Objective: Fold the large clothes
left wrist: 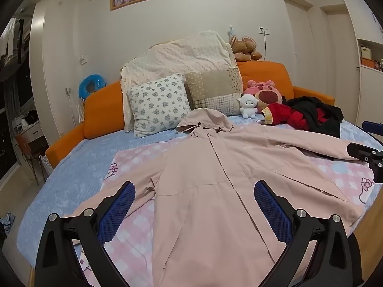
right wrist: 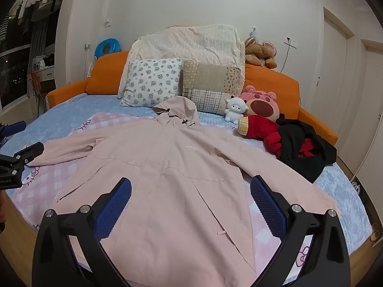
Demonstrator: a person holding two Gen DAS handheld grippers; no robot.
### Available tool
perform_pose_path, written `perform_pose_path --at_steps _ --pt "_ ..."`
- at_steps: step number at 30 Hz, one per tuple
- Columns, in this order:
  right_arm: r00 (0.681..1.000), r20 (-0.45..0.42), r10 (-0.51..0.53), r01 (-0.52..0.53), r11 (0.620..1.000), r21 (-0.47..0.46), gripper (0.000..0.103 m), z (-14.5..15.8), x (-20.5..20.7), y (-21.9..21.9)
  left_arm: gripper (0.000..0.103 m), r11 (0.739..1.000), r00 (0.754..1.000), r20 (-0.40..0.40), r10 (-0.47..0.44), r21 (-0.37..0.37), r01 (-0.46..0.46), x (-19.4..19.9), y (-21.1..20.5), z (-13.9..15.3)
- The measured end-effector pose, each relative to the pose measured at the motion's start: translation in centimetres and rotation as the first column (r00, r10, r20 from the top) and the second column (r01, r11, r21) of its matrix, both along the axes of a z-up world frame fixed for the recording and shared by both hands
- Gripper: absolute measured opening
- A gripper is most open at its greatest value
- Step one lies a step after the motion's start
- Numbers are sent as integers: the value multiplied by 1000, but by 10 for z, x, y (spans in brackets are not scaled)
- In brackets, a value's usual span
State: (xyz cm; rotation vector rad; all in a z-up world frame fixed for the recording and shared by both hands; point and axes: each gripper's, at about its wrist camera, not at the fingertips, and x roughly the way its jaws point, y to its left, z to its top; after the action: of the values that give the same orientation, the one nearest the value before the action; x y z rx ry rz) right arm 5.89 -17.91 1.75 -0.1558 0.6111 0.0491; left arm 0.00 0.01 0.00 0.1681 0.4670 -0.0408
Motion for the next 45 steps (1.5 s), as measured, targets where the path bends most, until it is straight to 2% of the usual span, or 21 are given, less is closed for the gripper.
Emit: perform_pose_path --at_steps 22,29,37,45 --pt "1000 -3 1 -1 1000 -1 99 -1 2 2 101 1000 1000 0 -1 19 1 3 -6 0" --pt "1000 -5 1 -1 1000 -4 99 -2 3 2 101 1000 1000 -1 -1 14 1 1 -4 -2" --pt "1000 -7 2 -2 1000 -4 99 -3 2 3 101 1000 1000 -8 -11 -26 11 3 8 -9" --pt "1000 -6 -4 4 1000 1 99 -5 3 0 101 1000 1000 -9 -8 -19 8 1 9 -8"
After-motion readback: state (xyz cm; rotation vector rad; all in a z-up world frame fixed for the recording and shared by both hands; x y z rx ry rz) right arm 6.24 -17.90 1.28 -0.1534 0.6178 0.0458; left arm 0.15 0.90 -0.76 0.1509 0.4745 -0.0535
